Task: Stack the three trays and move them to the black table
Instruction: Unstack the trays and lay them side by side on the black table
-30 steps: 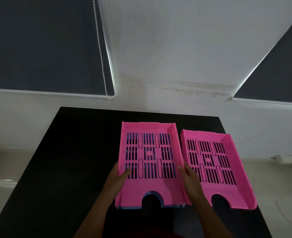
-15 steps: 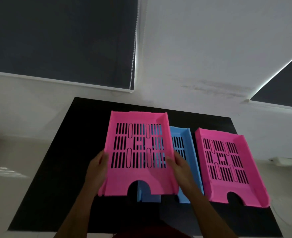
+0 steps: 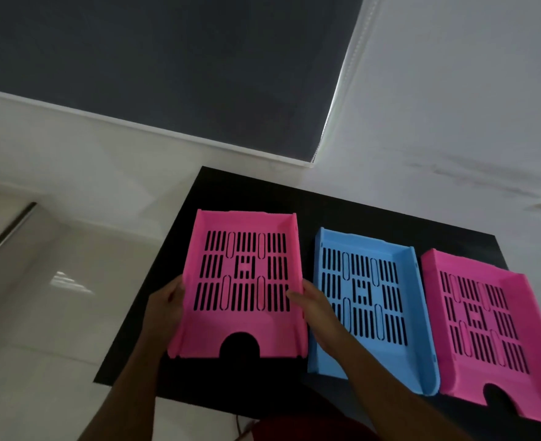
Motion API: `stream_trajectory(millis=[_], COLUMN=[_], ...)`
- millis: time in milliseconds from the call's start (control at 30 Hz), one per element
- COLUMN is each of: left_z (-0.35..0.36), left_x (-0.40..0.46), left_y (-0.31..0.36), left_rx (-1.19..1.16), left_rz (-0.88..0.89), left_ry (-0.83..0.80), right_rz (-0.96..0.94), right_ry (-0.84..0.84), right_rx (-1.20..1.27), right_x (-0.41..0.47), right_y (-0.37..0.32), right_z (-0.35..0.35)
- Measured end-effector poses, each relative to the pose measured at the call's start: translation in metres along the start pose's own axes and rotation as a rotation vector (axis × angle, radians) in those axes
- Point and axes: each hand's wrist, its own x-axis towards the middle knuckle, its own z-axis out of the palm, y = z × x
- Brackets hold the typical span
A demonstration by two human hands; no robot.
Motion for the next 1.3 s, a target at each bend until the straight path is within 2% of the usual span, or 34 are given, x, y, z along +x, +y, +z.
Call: stream_trajectory(millis=[100,267,500,600,667,733,867,967,1100,1167,1300], left_z=[0.005,0.014,0.028,0.041,0.053,0.072,0.126,0.167,0.205,0.218,0.236], left_x=[0.006,0.012,0.013,0.013,0.009,0.002,-0.015,-0.03,-0.04,-0.044,-0.047], left_y=[-0.003,-0.009,-0.004,0.01,0.024,0.04,0.058,0.06,0.054,0.051,0.046], left_rx=[0.02,0.046,0.078,0.1,0.115,0.127,0.211,0.245,0.229,0.24,0.309], left_rz=[-0.023,-0.086,-0.074,-0.112,-0.07,0.009,0.051,0.05,0.008,-0.022,-0.021], left_ry=[-0.047,-0.048,0.031,0.127,0.142,0.075,-0.132,-0.333,-0.464,-0.488,-0.459], right_rz=[0.074,0.107,0.079,0.068,0.046,0.018,-0.016,-0.048,-0.108,-0.075,0.084], right_ry=[0.035,0.05,0.057,0.152,0.221,0.305,0.535,0.695,0.939,0.964,0.786], right_rx=[0.057,0.016,0.017,0.118,0.156,0.164,0.124,-0.004,-0.247,-0.309,-0.388], right_x=[0.005,0.006,-0.003,-0.005,-0.009,-0.013,-0.024,-0.035,-0.05,-0.056,-0.066], right_y=[0.01,0.017,0.014,0.015,0.015,0.017,0.023,0.026,0.036,0.044,0.071], right_z=[0.0,0.003,-0.017,-0.041,-0.06,-0.08,-0.124,-0.158,-0.202,-0.222,-0.246])
